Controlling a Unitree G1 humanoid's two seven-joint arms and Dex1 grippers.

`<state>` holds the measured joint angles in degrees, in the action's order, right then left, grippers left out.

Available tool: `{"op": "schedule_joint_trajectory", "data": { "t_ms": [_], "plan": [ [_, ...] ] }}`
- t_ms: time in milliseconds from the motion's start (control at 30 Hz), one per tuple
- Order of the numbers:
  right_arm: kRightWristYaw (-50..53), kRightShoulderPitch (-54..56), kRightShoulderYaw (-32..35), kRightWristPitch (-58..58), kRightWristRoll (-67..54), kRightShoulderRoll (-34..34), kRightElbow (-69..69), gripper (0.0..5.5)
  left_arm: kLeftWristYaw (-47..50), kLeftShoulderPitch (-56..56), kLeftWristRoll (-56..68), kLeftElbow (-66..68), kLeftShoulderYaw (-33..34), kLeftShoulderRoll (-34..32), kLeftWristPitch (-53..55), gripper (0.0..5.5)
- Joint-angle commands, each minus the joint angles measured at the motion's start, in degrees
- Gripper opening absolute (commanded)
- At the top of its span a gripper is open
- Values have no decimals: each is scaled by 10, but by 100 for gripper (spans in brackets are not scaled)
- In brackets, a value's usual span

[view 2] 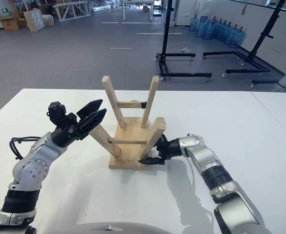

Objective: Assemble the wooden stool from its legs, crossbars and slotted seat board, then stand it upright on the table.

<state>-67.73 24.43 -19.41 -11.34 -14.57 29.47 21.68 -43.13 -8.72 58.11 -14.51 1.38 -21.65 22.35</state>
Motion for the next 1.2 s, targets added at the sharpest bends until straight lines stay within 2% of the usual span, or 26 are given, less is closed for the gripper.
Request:
{"op": "schedule_joint_trajectory", "data": {
  "t_ms": [33,300,567,700,900,1100,1200],
  "plan": [
    [27,-27,37,10,7,9,-18,391,15,27,-5,-8,2,-1,40,408],
    [11,-85,64,-7,9,58,-79,391,25,24,2,-28,31,0,53,408],
    [13,-78,157,-50,-84,53,-140,391,84,-33,-10,-67,36,17,62,408],
    [2,-92,211,-73,-125,84,-182,391,107,-51,-18,-86,32,15,74,408],
    [-9,-101,250,-52,-122,129,-189,391,92,-39,-22,-94,32,7,80,408],
    [29,-22,407,-161,-389,100,-276,391,85,-46,-14,-91,51,3,78,408],
    [93,35,447,-190,-496,82,-317,391,81,-53,10,-99,70,2,78,408]
  ]
}}
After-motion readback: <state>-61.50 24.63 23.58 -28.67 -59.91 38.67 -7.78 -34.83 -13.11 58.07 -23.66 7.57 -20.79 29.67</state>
